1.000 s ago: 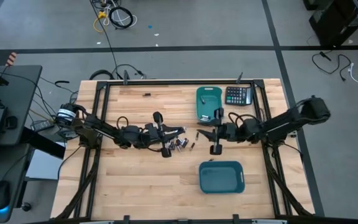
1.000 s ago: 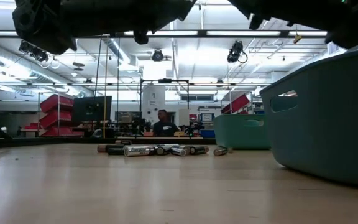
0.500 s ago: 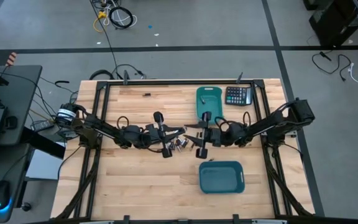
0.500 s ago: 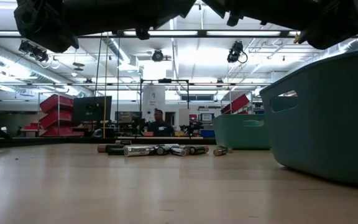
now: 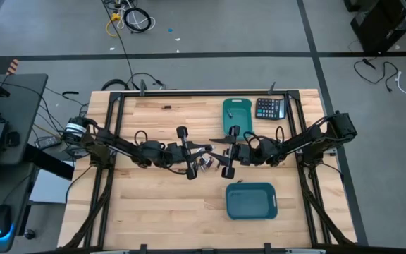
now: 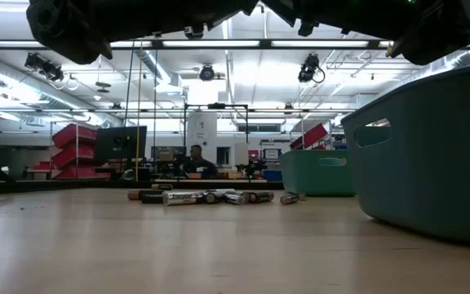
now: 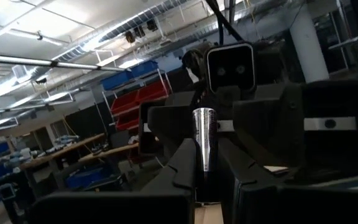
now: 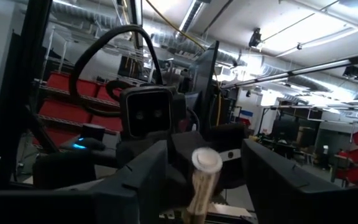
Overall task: Sort batteries
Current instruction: Put the silver battery into the green bin
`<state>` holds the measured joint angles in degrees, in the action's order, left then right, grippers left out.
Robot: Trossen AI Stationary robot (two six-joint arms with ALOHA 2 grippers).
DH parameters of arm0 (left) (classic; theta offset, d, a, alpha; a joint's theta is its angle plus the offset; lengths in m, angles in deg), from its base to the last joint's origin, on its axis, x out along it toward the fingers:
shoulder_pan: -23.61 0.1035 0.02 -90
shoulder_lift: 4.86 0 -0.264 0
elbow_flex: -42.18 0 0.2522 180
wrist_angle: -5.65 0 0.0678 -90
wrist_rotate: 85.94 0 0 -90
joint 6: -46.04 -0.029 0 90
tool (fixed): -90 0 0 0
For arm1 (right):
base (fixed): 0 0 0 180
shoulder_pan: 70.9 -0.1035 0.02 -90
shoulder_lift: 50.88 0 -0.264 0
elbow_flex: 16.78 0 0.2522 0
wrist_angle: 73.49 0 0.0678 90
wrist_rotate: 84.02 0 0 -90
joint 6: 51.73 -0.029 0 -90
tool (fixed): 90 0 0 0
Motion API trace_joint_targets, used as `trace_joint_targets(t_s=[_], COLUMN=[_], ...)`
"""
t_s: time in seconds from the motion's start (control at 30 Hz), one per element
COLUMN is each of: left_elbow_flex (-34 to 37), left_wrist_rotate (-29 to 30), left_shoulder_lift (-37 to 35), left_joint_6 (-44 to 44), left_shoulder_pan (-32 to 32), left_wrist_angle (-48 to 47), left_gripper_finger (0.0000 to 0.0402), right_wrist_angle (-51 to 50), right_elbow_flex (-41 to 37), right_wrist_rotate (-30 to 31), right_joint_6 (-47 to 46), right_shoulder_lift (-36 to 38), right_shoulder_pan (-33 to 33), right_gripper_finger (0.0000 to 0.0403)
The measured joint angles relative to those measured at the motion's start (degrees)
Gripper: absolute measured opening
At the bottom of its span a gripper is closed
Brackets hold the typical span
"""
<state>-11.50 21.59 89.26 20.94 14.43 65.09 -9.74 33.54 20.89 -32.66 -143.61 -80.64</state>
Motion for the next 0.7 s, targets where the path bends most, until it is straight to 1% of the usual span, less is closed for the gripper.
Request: trace_joint_targets(t_s=[0.13,0.33,0.5,0.7], left_elbow_flex=[-0.8,-0.8,-0.8,-0.8], left_wrist_rotate=[-0.8,-1.1,-1.3,-1.3], left_shoulder_lift=[0.0,0.0,0.0,0.0], left_joint_6=[0.0,0.1,0.2,0.3], left_shoulder_pan=[0.3,0.3,0.3,0.3], left_wrist_angle=[-1.8,-1.8,-2.0,-2.0], left_gripper_finger=[0.0023,0.0023,0.0023,0.0023], right_wrist_angle=[-0.1,-0.4,-0.4,-0.4], right_elbow_flex=[0.0,0.0,0.0,0.0], right_wrist_rotate=[0.0,0.0,0.0,0.0], right_joint_6=[0.0,0.1,0.5,0.8], right_shoulder_lift=[0.0,0.0,0.0,0.0], right_shoulder_pan=[0.0,0.0,0.0,0.0], right_gripper_finger=[0.0184,0.0168,0.0146,0.0111])
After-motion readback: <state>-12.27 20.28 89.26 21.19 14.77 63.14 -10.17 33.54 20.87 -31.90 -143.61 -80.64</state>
